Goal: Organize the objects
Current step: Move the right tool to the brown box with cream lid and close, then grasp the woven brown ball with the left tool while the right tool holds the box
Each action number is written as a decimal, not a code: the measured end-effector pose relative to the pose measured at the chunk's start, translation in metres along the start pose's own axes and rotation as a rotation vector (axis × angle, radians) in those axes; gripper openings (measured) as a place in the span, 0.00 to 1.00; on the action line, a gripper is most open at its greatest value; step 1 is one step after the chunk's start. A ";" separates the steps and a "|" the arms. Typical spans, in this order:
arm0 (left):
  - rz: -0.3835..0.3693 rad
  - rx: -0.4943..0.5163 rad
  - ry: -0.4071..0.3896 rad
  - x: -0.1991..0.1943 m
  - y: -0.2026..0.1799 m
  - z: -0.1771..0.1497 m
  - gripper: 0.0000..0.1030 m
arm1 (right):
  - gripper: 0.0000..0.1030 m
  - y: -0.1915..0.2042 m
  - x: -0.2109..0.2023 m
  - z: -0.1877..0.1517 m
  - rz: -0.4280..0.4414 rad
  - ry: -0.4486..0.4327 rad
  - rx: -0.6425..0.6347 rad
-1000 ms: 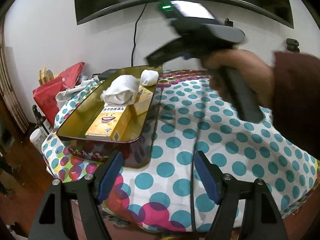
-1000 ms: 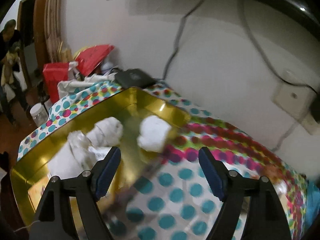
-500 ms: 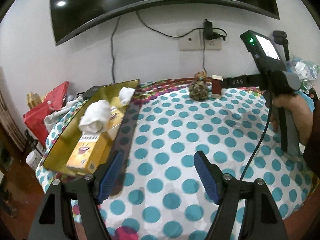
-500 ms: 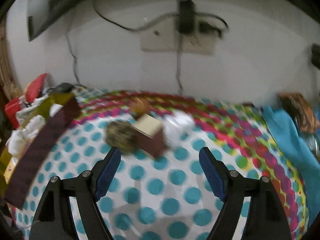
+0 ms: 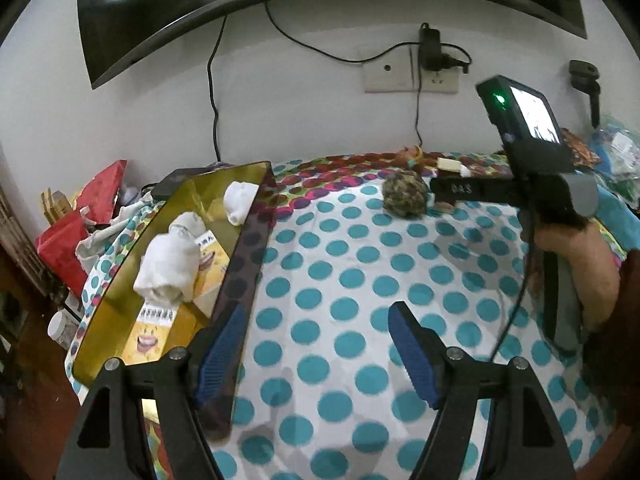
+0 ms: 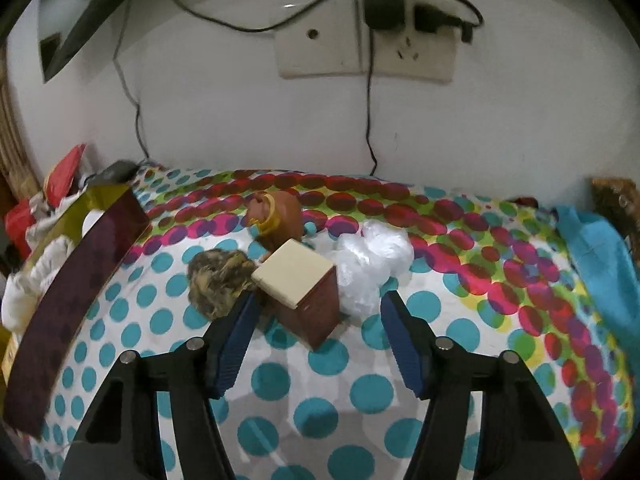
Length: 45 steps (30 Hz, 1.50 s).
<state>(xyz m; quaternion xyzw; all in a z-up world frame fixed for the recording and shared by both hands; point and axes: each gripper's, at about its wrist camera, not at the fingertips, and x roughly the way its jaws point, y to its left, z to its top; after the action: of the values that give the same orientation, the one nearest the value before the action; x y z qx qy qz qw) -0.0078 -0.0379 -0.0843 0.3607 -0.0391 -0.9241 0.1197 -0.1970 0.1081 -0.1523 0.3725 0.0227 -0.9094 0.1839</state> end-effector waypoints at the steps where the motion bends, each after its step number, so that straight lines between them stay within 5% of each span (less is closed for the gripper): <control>1: 0.004 0.002 0.000 0.004 0.001 0.004 0.74 | 0.60 -0.001 0.004 0.000 0.007 0.007 0.007; 4: 0.015 0.012 -0.008 0.020 0.000 0.020 0.74 | 0.56 -0.005 0.012 0.003 0.025 0.031 0.034; 7: -0.010 0.028 0.002 0.040 -0.005 0.037 0.74 | 0.36 -0.006 0.016 0.003 0.049 0.045 0.036; 13: -0.113 0.035 0.073 0.084 -0.024 0.067 0.74 | 0.35 -0.009 0.008 -0.002 0.020 0.041 -0.024; 21: -0.151 0.049 0.051 0.112 -0.051 0.085 0.74 | 0.35 -0.063 -0.021 -0.025 -0.053 0.057 -0.007; 27: -0.201 0.107 -0.003 0.115 -0.071 0.093 0.75 | 0.35 -0.065 -0.025 -0.029 -0.071 0.070 -0.007; 45: -0.157 0.074 0.091 0.171 -0.078 0.105 0.76 | 0.36 -0.068 -0.017 -0.030 -0.051 0.114 0.009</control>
<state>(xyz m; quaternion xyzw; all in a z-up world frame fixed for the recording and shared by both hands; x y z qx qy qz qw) -0.2154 -0.0067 -0.1314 0.4084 -0.0395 -0.9113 0.0353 -0.1893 0.1827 -0.1688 0.4235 0.0385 -0.8912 0.1575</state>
